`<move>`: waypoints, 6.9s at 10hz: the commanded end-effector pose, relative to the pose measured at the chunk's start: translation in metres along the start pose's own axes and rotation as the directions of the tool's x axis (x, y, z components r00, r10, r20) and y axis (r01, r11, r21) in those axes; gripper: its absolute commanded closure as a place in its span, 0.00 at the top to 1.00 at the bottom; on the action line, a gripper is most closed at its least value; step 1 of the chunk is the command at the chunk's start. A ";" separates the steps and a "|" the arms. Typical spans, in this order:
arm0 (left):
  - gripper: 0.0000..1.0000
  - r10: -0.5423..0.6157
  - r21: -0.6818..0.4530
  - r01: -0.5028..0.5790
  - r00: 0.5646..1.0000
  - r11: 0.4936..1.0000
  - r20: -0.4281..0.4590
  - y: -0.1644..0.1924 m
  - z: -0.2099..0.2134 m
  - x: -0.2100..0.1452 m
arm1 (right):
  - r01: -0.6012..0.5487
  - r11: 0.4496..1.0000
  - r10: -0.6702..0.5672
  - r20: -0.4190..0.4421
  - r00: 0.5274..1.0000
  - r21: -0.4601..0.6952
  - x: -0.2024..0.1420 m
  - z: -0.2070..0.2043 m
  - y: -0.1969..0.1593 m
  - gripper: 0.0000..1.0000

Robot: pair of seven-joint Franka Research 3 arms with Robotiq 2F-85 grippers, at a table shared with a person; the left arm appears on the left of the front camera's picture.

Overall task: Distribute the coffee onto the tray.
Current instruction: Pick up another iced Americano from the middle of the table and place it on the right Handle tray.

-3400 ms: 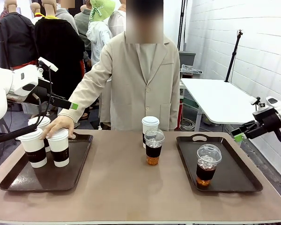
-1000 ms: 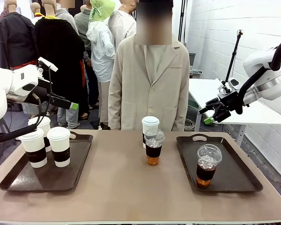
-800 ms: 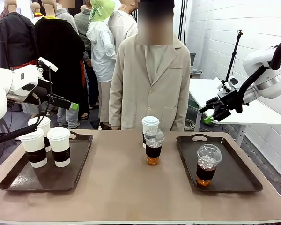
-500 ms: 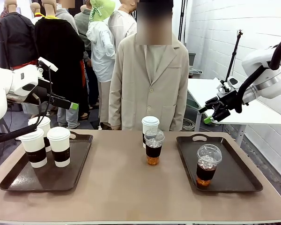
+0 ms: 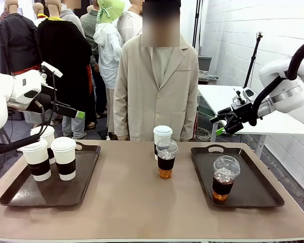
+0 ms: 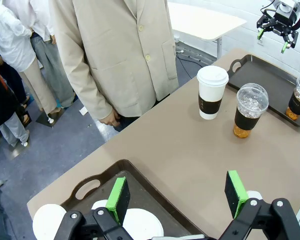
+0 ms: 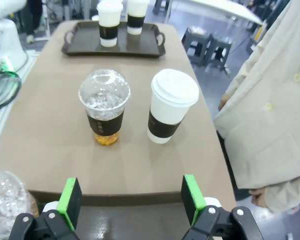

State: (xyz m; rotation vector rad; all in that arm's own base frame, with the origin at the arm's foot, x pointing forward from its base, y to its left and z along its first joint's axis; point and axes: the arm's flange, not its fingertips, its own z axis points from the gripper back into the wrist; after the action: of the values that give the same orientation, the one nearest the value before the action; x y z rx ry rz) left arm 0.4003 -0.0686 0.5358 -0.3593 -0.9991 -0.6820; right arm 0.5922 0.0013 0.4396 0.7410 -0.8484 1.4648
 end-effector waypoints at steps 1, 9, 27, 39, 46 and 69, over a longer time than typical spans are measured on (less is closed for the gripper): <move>1.00 0.009 0.003 -0.009 1.000 1.000 -0.003 0.000 -0.001 -0.001 | -0.061 0.998 0.061 0.058 0.996 -0.017 -0.012 -0.015 -0.002 1.00; 1.00 0.009 0.003 -0.009 1.000 1.000 -0.003 0.000 -0.001 -0.001 | -0.011 0.998 -0.001 0.205 0.979 0.056 -0.041 -0.050 0.014 1.00; 1.00 0.009 0.003 -0.009 1.000 1.000 -0.003 0.000 -0.001 -0.001 | 0.011 0.991 -0.040 0.219 0.975 0.132 -0.062 -0.078 -0.006 1.00; 1.00 0.009 0.003 -0.009 1.000 1.000 -0.003 0.000 -0.001 -0.001 | 0.020 0.990 -0.052 0.229 0.972 0.138 -0.068 -0.079 -0.005 1.00; 1.00 0.009 0.003 -0.009 1.000 1.000 -0.003 0.000 -0.001 -0.001 | -0.006 0.982 -0.037 0.223 0.974 0.190 -0.053 -0.126 -0.041 1.00; 1.00 0.009 0.003 -0.009 1.000 1.000 -0.003 0.000 -0.001 -0.001 | -0.009 0.973 -0.057 0.282 0.958 0.229 -0.072 -0.209 -0.028 1.00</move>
State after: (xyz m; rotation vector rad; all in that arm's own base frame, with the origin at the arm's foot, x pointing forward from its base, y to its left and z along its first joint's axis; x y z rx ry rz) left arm 0.4003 -0.0686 0.5357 -0.3594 -0.9990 -0.6820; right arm 0.6313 0.1419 0.2697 1.1409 -0.8827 1.4510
